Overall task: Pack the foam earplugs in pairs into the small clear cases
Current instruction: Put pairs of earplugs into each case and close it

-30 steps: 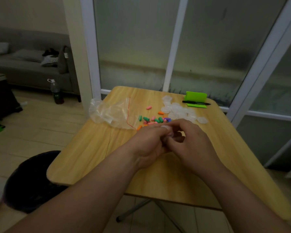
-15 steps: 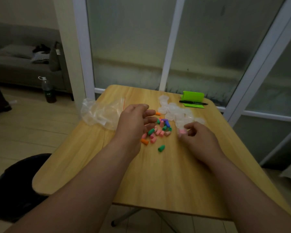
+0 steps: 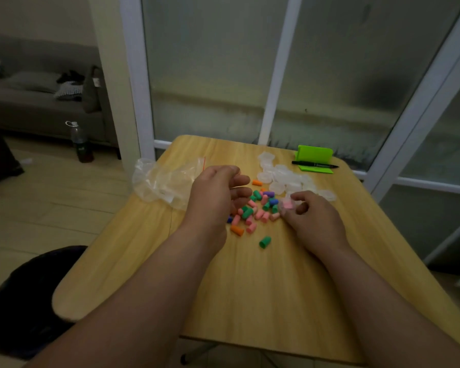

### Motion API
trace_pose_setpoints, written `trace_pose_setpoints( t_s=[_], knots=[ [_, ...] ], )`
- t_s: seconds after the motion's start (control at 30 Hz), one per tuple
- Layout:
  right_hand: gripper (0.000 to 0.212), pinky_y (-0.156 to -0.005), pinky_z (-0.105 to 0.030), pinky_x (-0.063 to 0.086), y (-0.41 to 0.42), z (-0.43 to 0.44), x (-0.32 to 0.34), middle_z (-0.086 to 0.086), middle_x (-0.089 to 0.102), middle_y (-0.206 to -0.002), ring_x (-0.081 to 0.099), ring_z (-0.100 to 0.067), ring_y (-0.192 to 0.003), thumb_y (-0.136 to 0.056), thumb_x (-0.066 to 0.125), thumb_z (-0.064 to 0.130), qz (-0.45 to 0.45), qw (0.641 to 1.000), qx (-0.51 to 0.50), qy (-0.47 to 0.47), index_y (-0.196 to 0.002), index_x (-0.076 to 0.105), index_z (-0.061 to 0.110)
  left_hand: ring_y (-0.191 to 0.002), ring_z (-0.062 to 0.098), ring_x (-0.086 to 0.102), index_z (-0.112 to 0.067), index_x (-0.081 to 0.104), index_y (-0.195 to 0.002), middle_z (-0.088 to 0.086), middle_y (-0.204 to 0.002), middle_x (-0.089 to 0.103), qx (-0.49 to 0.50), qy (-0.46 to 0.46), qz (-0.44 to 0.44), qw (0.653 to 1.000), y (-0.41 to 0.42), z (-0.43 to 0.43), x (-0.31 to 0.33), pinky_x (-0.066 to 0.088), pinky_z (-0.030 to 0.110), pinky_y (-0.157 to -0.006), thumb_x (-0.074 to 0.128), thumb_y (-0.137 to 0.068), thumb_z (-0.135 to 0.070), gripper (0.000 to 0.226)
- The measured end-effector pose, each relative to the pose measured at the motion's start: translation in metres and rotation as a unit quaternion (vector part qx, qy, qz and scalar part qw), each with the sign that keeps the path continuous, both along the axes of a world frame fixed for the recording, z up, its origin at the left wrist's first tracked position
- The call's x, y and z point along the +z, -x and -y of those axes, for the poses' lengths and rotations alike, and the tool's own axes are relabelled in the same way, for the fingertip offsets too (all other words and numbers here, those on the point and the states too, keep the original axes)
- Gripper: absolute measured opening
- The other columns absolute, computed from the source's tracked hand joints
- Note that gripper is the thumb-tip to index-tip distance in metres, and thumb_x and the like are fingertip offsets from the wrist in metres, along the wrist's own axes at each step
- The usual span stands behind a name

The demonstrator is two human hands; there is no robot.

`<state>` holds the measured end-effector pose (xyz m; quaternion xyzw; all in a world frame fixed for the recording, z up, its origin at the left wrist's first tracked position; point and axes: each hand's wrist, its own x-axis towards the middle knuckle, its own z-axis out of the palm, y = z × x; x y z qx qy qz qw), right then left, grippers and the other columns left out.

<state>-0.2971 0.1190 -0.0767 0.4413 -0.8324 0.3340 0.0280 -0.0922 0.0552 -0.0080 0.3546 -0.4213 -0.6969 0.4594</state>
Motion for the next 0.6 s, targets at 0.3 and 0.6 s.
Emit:
trace_pose_setpoints(
  t_s=[0.3, 0.6],
  knots=[
    [0.055, -0.087, -0.048, 0.057, -0.003, -0.004, 0.001, 0.013, 0.061, -0.094, 0.062, -0.016, -0.097, -0.085, 0.071, 0.066, 0.001, 1.0, 0.008, -0.008, -0.131, 0.065, 0.036, -0.079, 0.019, 0.07, -0.01, 0.066, -0.113, 0.01, -0.1, 0.076, -0.006, -0.002, 0.002, 1.0, 0.004, -0.002, -0.001, 0.058, 0.032, -0.072, 0.056, -0.103, -0.02, 0.017],
    [0.035, -0.073, -0.032, 0.041, 0.017, -0.007, 0.002, 0.007, 0.064, -0.098, 0.06, -0.015, -0.093, -0.098, 0.069, 0.027, 0.108, 0.986, -0.055, 0.114, -0.132, 0.064, 0.02, -0.077, 0.019, 0.07, -0.008, 0.066, -0.115, 0.012, -0.102, 0.077, -0.011, 0.001, -0.014, 1.0, 0.002, -0.003, 0.002, 0.057, 0.032, -0.071, 0.056, -0.103, -0.019, 0.019]
  ],
)
